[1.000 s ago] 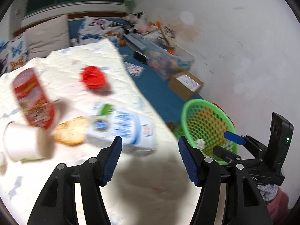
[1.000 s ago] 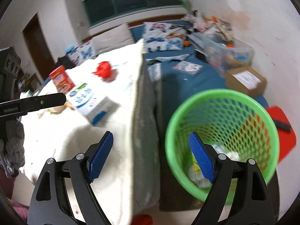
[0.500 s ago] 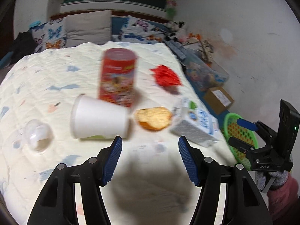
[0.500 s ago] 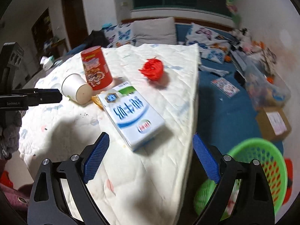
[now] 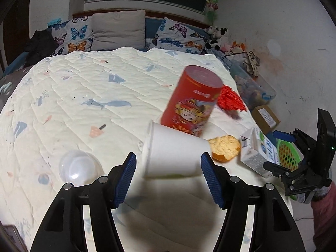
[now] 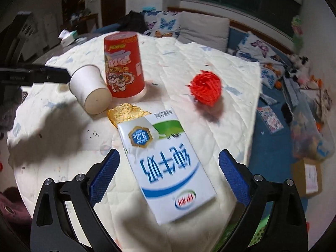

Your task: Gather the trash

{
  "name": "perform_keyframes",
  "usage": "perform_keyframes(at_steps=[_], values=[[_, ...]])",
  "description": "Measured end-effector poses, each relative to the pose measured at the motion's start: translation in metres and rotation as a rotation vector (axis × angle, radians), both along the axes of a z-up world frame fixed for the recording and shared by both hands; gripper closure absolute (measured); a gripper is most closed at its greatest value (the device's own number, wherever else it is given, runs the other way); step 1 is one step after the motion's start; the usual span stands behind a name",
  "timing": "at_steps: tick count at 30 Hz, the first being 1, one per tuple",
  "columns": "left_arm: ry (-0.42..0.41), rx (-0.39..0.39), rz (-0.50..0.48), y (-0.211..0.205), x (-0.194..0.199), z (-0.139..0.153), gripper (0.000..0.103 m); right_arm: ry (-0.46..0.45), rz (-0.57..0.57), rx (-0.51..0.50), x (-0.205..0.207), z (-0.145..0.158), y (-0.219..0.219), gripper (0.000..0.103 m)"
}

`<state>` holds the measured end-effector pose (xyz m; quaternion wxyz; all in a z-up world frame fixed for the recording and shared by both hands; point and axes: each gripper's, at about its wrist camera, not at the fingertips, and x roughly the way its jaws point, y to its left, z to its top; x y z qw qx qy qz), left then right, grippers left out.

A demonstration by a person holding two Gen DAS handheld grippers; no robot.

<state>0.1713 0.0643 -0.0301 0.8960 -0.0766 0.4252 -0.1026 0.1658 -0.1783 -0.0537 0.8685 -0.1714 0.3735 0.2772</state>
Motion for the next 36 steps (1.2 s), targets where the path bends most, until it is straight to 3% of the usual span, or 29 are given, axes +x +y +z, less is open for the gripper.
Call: perform_keyframes(at_steps=[5, 14, 17, 21, 26, 30, 36], values=[[0.021, 0.005, -0.039, 0.003, 0.015, -0.006, 0.041, 0.031, 0.04, -0.035, 0.016, -0.009, 0.009, 0.008], [0.072, -0.055, -0.101, 0.007, 0.029, -0.018, 0.041, 0.123, 0.073, -0.037, 0.035, -0.028, 0.013, 0.008], [0.074, -0.063, -0.123, 0.004, 0.03, -0.018, 0.041, 0.136, 0.07, -0.027, 0.035, -0.03, 0.011, 0.01], [0.069, -0.059, -0.158, -0.003, 0.028, -0.017, 0.041, 0.144, 0.067, -0.014, 0.028, -0.029, 0.008, 0.021], [0.067, -0.063, -0.172, -0.008, 0.025, -0.02, 0.052, 0.127, 0.028, 0.007, 0.021, -0.024, 0.002, 0.025], [0.062, -0.082, -0.188, -0.011, 0.016, -0.018, 0.069, 0.122, -0.02, 0.046, 0.014, -0.016, -0.008, 0.035], [0.033, -0.112, -0.198, -0.016, -0.003, -0.012, 0.089, 0.108, -0.072, 0.099, -0.002, -0.005, -0.018, 0.036]])
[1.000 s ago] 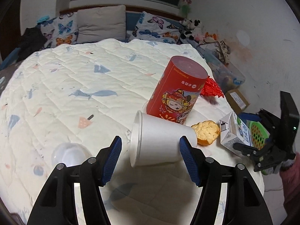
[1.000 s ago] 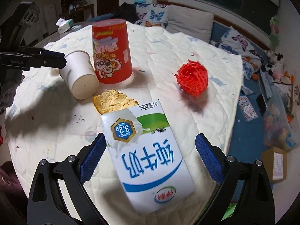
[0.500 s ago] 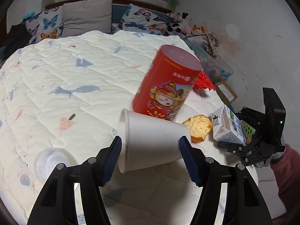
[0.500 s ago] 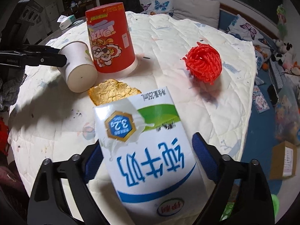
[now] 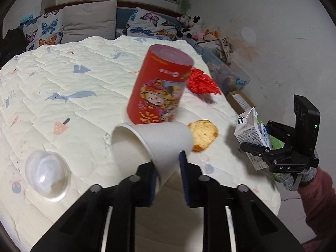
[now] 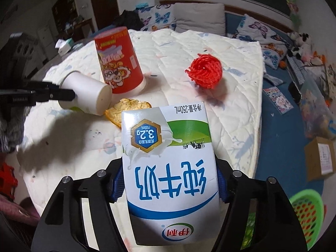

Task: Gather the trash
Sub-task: 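Grasp the white paper cup rim with the left gripper while the right gripper lifts the carton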

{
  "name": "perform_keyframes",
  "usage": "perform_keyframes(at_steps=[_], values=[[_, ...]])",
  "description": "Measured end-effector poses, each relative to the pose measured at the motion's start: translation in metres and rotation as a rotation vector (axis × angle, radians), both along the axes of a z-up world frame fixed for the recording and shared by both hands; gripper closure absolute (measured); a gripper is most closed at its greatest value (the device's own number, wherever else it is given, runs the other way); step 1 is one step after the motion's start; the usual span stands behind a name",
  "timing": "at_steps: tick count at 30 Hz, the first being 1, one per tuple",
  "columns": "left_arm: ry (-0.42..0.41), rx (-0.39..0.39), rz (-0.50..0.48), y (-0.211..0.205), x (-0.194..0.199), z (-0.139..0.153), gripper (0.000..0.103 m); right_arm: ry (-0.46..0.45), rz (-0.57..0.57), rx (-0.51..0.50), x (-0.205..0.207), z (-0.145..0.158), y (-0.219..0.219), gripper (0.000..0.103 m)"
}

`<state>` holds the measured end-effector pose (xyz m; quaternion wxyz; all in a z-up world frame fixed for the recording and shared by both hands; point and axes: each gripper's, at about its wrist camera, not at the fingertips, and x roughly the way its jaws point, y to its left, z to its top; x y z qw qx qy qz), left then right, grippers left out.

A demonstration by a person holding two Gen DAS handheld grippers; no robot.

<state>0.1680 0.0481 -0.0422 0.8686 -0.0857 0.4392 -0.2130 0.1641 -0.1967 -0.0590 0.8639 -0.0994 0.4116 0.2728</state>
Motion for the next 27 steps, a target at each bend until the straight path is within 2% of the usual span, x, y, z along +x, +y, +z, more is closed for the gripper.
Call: perform_keyframes(at_steps=[1, 3, 9, 16, 27], values=[[-0.011, 0.0, -0.002, -0.002, -0.004, 0.002, 0.094, 0.0, -0.008, 0.006, -0.002, 0.002, 0.0, 0.036], [-0.028, 0.013, -0.002, -0.005, -0.011, 0.006, 0.099, -0.001, -0.026, 0.034, -0.009, 0.006, -0.005, 0.036], [-0.082, 0.019, -0.015, -0.013, -0.033, 0.024, 0.1, -0.022, -0.084, 0.091, -0.031, 0.018, -0.017, 0.036], [-0.136, -0.009, -0.064, -0.032, -0.052, 0.045, 0.1, -0.046, -0.166, 0.109, -0.053, 0.027, -0.041, 0.036], [-0.148, -0.046, -0.197, -0.103, -0.048, 0.055, 0.1, -0.052, -0.405, 0.058, -0.073, 0.023, -0.134, 0.036]])
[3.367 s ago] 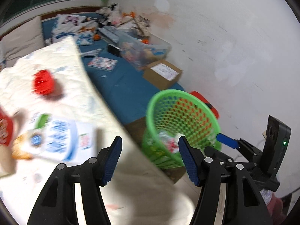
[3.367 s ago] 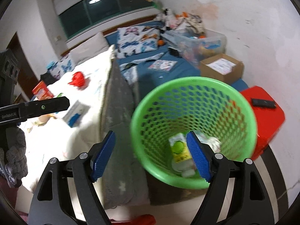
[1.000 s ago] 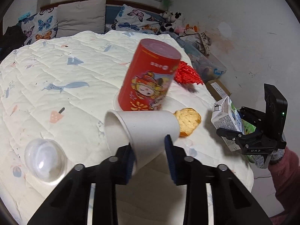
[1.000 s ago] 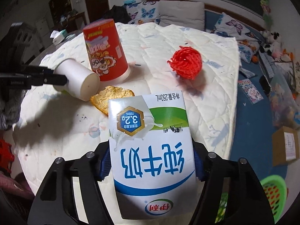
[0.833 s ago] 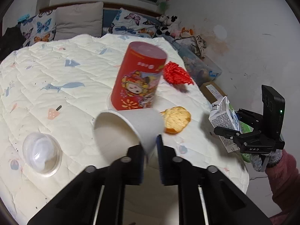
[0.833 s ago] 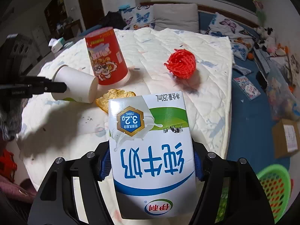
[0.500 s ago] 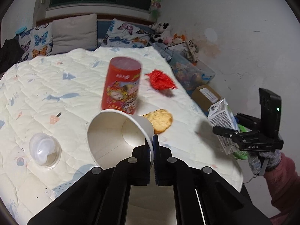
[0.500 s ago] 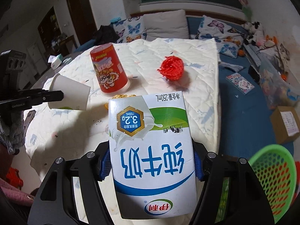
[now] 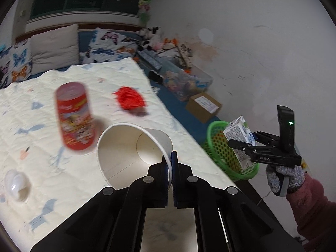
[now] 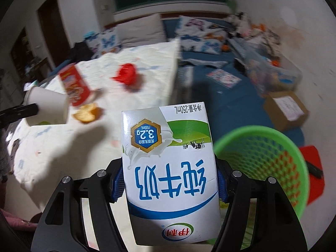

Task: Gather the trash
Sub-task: 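Grasp the white paper cup rim with the left gripper while the right gripper lifts the carton, then drop the milk carton into the green basket with the right gripper while the left gripper carries the cup, then lower the paper cup into the green basket and open the left gripper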

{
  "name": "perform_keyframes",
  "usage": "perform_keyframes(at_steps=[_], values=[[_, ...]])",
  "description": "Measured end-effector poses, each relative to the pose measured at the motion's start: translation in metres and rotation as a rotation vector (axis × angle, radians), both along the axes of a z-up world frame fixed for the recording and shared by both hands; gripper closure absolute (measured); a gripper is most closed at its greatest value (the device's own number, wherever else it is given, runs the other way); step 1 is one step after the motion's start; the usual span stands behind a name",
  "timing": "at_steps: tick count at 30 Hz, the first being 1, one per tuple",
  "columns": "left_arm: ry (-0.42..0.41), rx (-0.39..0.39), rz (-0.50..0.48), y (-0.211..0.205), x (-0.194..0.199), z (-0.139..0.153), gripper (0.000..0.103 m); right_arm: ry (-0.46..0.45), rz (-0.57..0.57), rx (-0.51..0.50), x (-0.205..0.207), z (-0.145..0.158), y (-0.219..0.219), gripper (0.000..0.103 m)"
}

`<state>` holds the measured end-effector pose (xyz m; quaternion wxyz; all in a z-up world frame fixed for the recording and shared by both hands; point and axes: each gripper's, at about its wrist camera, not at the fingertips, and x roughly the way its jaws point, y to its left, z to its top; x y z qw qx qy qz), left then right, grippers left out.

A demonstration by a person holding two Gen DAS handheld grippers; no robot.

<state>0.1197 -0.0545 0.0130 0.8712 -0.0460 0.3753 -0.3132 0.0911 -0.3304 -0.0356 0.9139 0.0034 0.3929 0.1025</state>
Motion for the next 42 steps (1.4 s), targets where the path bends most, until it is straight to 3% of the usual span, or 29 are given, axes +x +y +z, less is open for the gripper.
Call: perform_keyframes(at_steps=[16, 19, 20, 42], values=[[0.002, 0.023, -0.154, -0.092, -0.004, 0.005, 0.1, 0.065, -0.321, -0.114, -0.004, -0.046, -0.112, 0.035], [-0.002, 0.032, -0.178, -0.104, -0.005, 0.005, 0.1, 0.074, -0.367, -0.089, -0.004, -0.053, -0.128, 0.029], [-0.002, 0.034, -0.185, -0.108, -0.005, 0.005, 0.1, 0.071, -0.376, -0.082, -0.006, -0.053, -0.132, 0.025], [0.06, 0.088, -0.379, -0.247, 0.011, -0.023, 0.1, -0.02, -0.41, -0.018, -0.073, -0.03, -0.152, 0.025]])
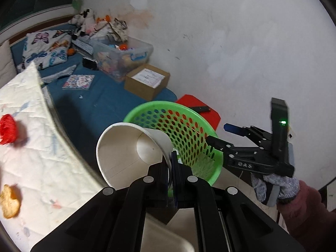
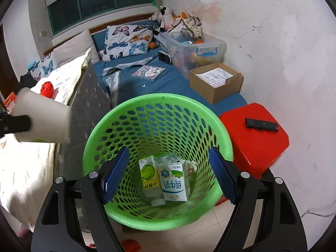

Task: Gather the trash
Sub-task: 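Lower the paper cup into the green basket and open the left gripper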

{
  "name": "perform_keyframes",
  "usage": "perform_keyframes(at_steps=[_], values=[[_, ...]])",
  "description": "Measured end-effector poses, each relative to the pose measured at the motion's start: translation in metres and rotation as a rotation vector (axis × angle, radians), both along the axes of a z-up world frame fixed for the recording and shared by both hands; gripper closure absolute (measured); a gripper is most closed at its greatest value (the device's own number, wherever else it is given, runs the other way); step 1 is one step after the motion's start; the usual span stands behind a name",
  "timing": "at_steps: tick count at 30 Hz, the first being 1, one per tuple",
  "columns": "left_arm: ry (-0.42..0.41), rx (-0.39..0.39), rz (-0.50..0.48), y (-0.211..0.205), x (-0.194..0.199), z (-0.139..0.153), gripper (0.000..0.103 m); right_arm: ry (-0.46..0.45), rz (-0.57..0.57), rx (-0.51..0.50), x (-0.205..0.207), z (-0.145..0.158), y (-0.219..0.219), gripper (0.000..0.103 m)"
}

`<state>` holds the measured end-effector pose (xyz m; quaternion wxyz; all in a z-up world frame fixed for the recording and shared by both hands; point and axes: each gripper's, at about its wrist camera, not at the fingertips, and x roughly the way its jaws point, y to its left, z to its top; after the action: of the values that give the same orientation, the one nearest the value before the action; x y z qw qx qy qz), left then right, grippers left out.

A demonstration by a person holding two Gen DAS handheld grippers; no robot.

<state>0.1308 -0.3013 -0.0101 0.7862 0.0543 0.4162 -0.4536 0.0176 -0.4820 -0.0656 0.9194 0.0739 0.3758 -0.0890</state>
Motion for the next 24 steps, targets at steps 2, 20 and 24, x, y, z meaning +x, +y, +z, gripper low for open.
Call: perform_keyframes(at_steps=[2, 20, 24], values=[[0.006, 0.016, -0.015, -0.012, 0.0, -0.005, 0.1, -0.009, -0.007, 0.009, -0.006, 0.001, -0.002, 0.025], [0.101, 0.059, -0.053, -0.043, 0.001, -0.038, 0.078, -0.018, -0.027, 0.051, -0.026, -0.003, -0.01, 0.025], [0.087, 0.05, -0.036, -0.032, -0.001, -0.034, 0.078, -0.02, -0.016, 0.052, -0.026, -0.001, -0.004, 0.025]])
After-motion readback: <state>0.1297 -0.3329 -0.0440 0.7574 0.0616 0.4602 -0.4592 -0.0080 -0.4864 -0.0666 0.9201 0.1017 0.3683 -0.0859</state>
